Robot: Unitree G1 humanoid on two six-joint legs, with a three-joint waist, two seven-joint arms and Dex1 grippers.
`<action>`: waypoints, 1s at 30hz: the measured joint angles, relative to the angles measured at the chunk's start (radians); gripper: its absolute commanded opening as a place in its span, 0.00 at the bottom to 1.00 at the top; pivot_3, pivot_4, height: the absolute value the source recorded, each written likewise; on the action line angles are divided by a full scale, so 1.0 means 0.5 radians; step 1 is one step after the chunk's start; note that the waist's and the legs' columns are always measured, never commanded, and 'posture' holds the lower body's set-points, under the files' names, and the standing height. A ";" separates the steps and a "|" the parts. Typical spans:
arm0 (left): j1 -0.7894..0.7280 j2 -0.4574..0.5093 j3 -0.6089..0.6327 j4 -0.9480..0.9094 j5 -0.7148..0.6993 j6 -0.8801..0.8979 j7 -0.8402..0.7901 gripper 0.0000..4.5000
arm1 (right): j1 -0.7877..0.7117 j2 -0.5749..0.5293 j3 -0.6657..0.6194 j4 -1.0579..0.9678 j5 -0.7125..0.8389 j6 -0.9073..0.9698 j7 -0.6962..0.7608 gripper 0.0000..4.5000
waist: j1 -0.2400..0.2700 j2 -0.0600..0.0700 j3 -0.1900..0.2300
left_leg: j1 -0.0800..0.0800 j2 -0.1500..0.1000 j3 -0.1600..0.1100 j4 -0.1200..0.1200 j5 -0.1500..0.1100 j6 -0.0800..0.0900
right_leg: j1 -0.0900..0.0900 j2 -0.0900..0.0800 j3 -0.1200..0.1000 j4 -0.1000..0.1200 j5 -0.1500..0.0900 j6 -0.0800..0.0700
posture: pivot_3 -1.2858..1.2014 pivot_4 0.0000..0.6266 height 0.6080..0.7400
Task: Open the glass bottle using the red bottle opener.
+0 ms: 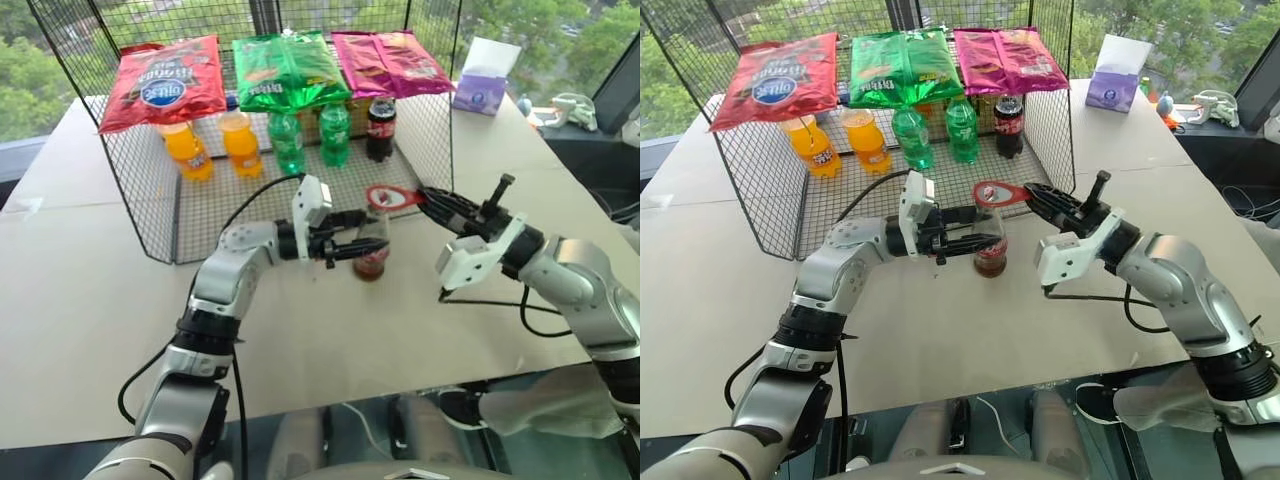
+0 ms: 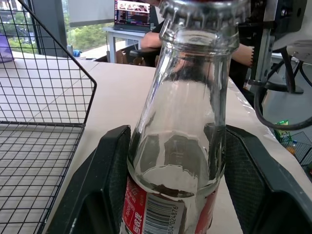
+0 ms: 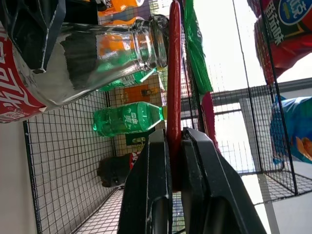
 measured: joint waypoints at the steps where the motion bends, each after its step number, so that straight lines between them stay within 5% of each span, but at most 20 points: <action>1: -0.002 0.000 0.000 0.003 0.000 0.000 0.001 0.49 | -0.019 -0.001 0.000 0.013 0.004 -0.005 0.013 0.00 | -0.001 0.000 0.000 | 0.000 0.000 0.000 0.000 0.000 0.000 | 0.000 0.000 0.000 0.000 0.000 0.000 | 0.52 0.24 1.00; 18: -0.004 -0.020 0.000 -0.020 -0.003 0.043 0.061 0.49 | -0.248 0.141 0.048 0.128 0.099 0.085 0.139 0.00 | 0.003 0.000 0.000 | -0.001 0.000 0.000 0.000 0.000 0.000 | 0.000 0.000 0.000 0.000 0.000 0.000 | 0.52 0.24 1.00; 22: 0.003 -0.023 -0.005 -0.063 -0.006 0.081 0.093 0.49 | -0.067 0.294 -0.180 -0.062 0.383 0.619 0.155 0.00 | 0.017 0.000 0.001 | -0.003 0.000 -0.002 0.000 0.000 0.000 | -0.001 0.000 -0.001 0.000 0.001 0.001 | 0.52 0.24 1.00; 30: 0.028 -0.002 -0.010 -0.116 -0.024 0.111 0.109 0.49 | 0.382 0.657 -0.483 -0.671 1.303 2.330 0.186 0.00 | 0.013 0.002 0.002 | -0.002 0.002 -0.002 -0.001 0.000 0.000 | -0.002 0.000 -0.002 0.003 0.000 0.000 | 0.52 0.24 1.00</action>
